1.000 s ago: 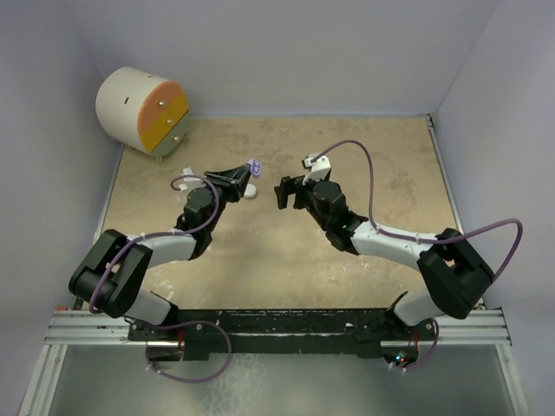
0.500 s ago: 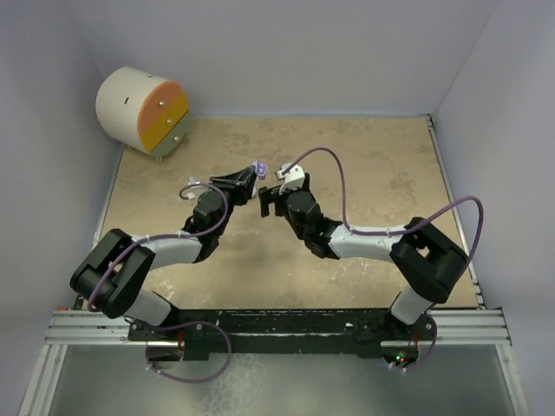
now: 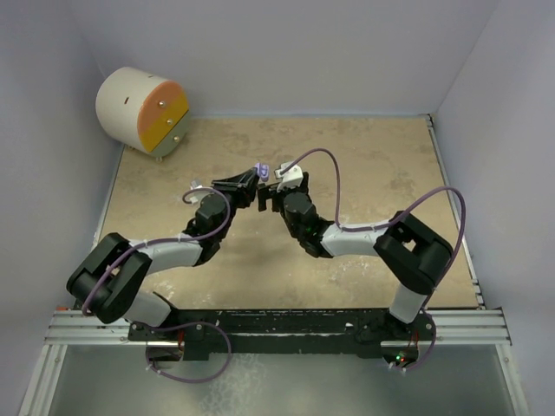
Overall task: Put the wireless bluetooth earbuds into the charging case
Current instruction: Close the charging case.
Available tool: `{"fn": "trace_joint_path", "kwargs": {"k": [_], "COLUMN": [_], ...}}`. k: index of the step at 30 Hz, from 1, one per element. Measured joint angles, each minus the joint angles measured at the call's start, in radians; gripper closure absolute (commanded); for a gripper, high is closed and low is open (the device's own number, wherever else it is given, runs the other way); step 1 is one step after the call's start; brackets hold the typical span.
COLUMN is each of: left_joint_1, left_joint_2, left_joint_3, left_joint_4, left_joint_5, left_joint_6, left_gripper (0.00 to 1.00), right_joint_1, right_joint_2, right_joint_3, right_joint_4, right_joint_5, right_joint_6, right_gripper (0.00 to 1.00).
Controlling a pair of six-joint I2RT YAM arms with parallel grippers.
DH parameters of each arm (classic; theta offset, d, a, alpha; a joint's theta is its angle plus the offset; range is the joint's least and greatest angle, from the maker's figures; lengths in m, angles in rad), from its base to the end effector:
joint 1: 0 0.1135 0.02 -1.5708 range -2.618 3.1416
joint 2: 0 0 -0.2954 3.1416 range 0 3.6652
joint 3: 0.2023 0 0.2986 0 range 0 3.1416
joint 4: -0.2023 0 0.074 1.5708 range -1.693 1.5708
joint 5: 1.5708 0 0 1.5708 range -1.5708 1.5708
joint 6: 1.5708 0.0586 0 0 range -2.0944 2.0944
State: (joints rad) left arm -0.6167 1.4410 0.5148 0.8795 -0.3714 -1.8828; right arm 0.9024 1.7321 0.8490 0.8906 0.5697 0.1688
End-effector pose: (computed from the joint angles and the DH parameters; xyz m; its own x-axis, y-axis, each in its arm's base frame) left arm 0.2847 -0.1758 0.2026 -0.2198 -0.9313 0.2905 -0.1109 -0.2720 -0.9559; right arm 0.2868 0.3122 0.2180 -0.0503 0.1646 -0.9851 -0.3227 0.9307 0.1720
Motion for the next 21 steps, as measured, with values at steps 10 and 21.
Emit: {"fn": "trace_joint_path", "kwargs": {"k": [10, 21], "left_joint_1": [-0.002, -0.007], "left_joint_2": [-0.014, -0.034], "left_joint_3": [-0.032, -0.072], "left_joint_4": [-0.005, 0.01], "left_joint_5": [0.002, -0.003], "left_joint_6": [-0.013, -0.026], "left_gripper": [1.0, 1.0], "right_joint_1": [0.0, -0.01], "right_joint_2": [0.012, 0.011], "right_joint_3": [0.0, 0.0], "right_joint_4": [0.067, 0.066], "right_joint_5": [0.028, 0.123], "right_joint_6": [-0.013, -0.025], "right_gripper": [0.04, 0.02]}}
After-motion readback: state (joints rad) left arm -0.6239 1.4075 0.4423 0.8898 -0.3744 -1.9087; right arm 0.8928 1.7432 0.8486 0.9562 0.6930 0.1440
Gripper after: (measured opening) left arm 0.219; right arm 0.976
